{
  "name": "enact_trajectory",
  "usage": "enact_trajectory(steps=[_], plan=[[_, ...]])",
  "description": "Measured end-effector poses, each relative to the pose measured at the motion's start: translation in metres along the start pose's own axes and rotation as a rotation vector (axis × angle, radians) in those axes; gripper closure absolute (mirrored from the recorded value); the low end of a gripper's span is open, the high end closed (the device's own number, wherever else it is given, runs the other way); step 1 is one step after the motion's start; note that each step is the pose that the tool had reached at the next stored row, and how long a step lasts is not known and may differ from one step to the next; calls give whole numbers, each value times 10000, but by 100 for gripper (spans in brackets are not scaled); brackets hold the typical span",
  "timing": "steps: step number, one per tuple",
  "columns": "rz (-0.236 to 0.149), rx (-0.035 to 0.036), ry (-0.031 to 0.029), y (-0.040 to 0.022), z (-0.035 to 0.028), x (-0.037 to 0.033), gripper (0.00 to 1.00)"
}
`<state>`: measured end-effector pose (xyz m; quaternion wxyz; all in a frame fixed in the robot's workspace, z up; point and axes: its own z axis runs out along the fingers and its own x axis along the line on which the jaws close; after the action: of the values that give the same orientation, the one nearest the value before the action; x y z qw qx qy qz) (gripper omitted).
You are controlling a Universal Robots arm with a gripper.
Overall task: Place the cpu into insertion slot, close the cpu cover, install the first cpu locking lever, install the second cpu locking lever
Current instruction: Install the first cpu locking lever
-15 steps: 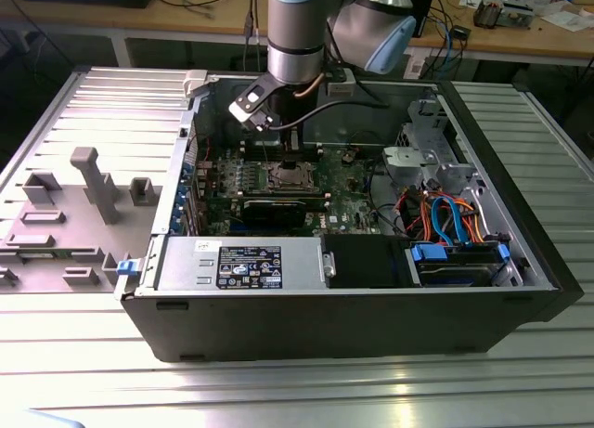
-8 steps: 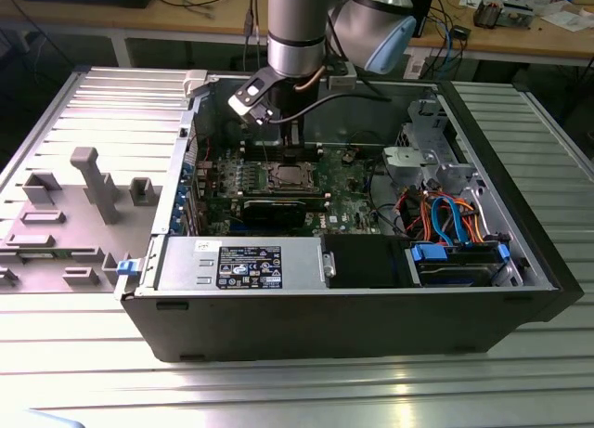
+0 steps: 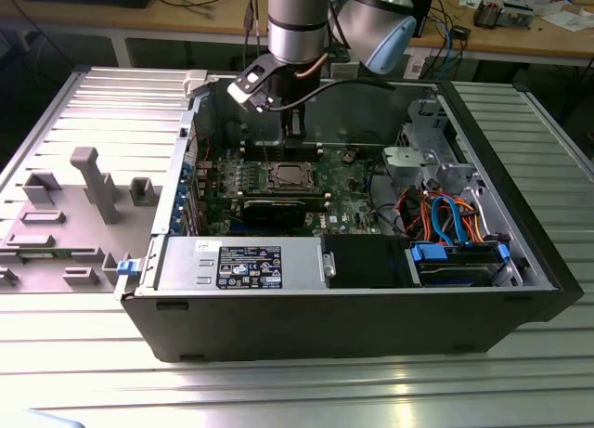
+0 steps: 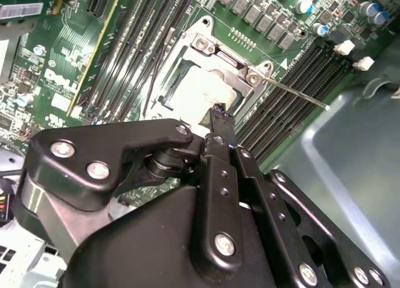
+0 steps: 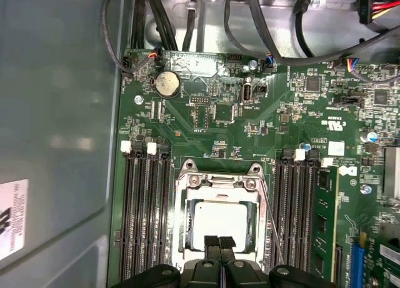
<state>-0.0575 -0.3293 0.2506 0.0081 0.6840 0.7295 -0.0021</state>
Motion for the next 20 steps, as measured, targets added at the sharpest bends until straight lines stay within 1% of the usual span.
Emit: enact_trajectory(steps=[2, 3, 15, 16, 17, 19, 20], plan=[[0, -1, -3, 1, -46, 0, 89], [0, -1, -2, 1, -56, 0, 89], [-30, 0, -2, 0, -61, -2, 89], [-140, 0, 0, 0, -61, -2, 89], [-410, 1, 4, 0, -59, -2, 89], [-688, 2, 6, 0, -56, -2, 89], [-898, 0, 13, 1, -55, -2, 89]])
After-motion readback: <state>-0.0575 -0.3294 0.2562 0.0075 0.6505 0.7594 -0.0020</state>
